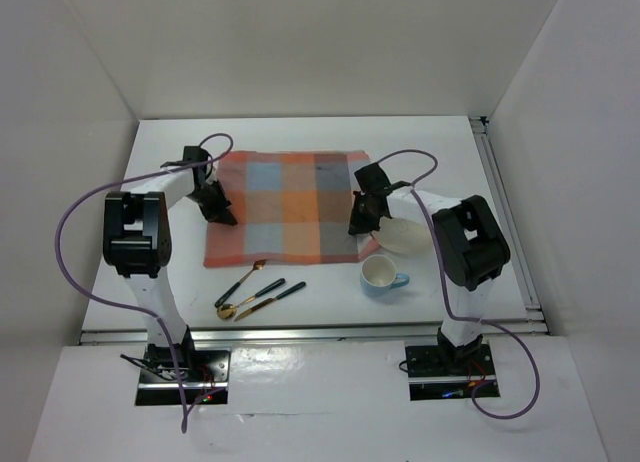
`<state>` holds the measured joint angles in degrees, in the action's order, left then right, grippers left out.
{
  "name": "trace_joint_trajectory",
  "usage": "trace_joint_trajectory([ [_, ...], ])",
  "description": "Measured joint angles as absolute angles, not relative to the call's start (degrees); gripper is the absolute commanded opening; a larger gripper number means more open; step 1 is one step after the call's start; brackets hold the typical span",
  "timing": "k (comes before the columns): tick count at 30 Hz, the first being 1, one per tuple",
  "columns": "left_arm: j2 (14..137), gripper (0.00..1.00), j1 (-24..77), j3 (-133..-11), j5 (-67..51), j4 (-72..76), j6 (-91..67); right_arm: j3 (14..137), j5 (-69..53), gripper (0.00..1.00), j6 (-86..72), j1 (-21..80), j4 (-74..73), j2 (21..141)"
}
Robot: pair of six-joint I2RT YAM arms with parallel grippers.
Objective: Set the dinner table for one person
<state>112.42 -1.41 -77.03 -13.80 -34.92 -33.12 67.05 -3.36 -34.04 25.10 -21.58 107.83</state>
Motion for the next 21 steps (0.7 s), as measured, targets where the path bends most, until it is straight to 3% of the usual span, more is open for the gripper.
trace_joint_trajectory([
  [21, 122.3, 0.00, 2.3, -90.1, -16.6, -38.2, -31.4, 62.6, -0.9, 0.00, -39.6, 22.3, -21.2, 104.7],
])
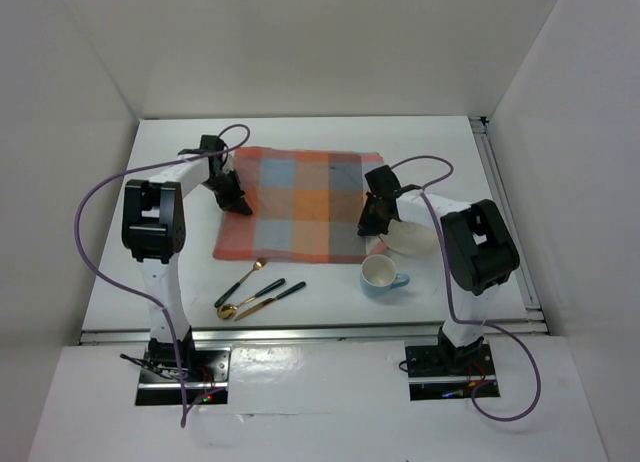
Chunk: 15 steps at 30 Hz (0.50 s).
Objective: Set the dinner table for one person
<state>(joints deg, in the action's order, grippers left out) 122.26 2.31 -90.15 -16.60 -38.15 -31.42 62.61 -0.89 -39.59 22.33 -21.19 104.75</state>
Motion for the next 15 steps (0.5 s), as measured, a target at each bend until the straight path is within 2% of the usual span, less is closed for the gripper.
trace_joint_trajectory([
  [11, 123.6, 0.00, 2.9, -92.6, -16.8, -39.4, -31.4, 62.3, -1.2, 0.00, -39.0, 21.0, -21.6, 104.0],
  [13, 123.5, 0.00, 2.9, -92.6, -16.6, -39.5, -31.4, 62.5, -0.9, 0.07, -38.3, 20.9, -22.6, 103.8],
  [15, 123.3, 0.00, 3.0, -92.5, -16.2, -39.7, -31.4, 63.3, -0.5, 0.18, -37.5, 20.7, -24.8, 103.7],
])
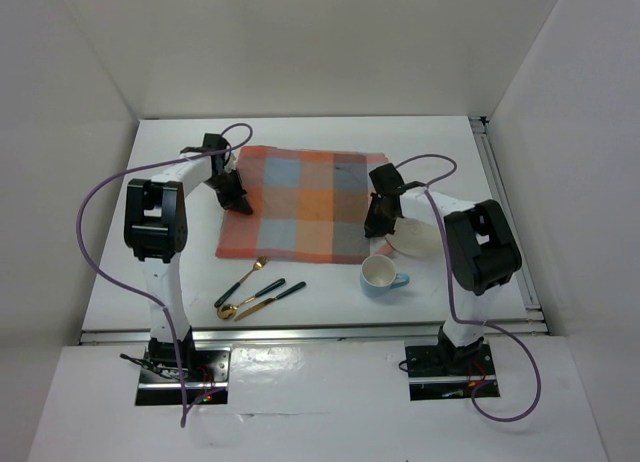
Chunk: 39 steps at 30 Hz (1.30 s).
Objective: Set the dinner table for one person
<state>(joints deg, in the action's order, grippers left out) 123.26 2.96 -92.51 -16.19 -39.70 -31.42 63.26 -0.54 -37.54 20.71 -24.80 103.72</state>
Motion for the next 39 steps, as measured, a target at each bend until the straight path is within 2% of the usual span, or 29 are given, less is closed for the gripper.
trace_joint_trajectory([
  [1, 123.1, 0.00, 3.0, -92.5, -15.7, -39.9, -31.4, 63.9, -0.3, 0.33, -36.9, 20.6, -26.2, 103.7],
  [3, 122.4, 0.00, 3.1, -92.5, -15.1, -40.6, -31.3, 65.8, -0.2, 0.49, -35.9, 20.4, -29.1, 103.6],
  [4, 122.0, 0.00, 3.1, -92.5, -14.9, -41.0, -31.3, 67.3, -0.1, 0.65, -35.3, 20.4, -30.5, 103.5],
  [5, 121.3, 0.00, 3.2, -92.5, -14.7, -41.3, -31.3, 68.7, -0.1, 0.69, -35.0, 20.3, -31.4, 103.3],
  [10, 116.1, 0.00, 3.2, -93.7, -14.3, -43.9, -31.2, 76.5, 2.0, 0.74, -33.6, 19.2, -34.7, 99.5],
  [14, 111.2, 0.00, 3.2, -95.7, -14.7, -44.5, -31.2, 74.8, 3.8, 0.74, -35.6, 11.1, -36.7, 90.6],
  [18, 106.1, 0.00, 3.2, -95.9, -15.9, -44.5, -31.2, 65.0, 5.4, 0.91, -40.1, -5.1, -38.1, 81.4],
  [21, 104.5, 0.00, 3.3, -95.9, -17.2, -44.5, -31.3, 57.8, 5.5, 0.91, -42.2, -11.0, -40.6, 78.5],
  [24, 104.5, 0.01, 3.6, -95.9, -18.0, -44.6, -31.2, 53.5, 3.5, 0.87, -43.5, -13.1, -41.7, 78.8],
  [31, 104.5, 0.01, 4.7, -95.1, -18.7, -44.9, -30.3, 47.8, -1.5, 0.86, -43.6, -16.8, -38.1, 80.4],
  [35, 104.5, 0.01, 4.8, -94.8, -19.0, -44.8, -30.1, 46.3, -3.8, 0.74, -42.5, -16.8, -33.5, 83.9],
  [36, 104.5, 0.01, 4.9, -94.7, -19.0, -44.8, -30.1, 45.7, -4.3, 0.65, -42.3, -16.8, -32.2, 84.6],
  [38, 104.5, 0.01, 5.0, -94.7, -19.0, -44.8, -30.1, 44.4, -5.8, 0.54, -41.7, -16.8, -30.2, 85.8],
  [39, 104.5, 0.00, 5.0, -94.7, -19.0, -44.8, -30.1, 44.3, -6.5, 0.46, -41.6, -16.8, -29.6, 85.9],
])
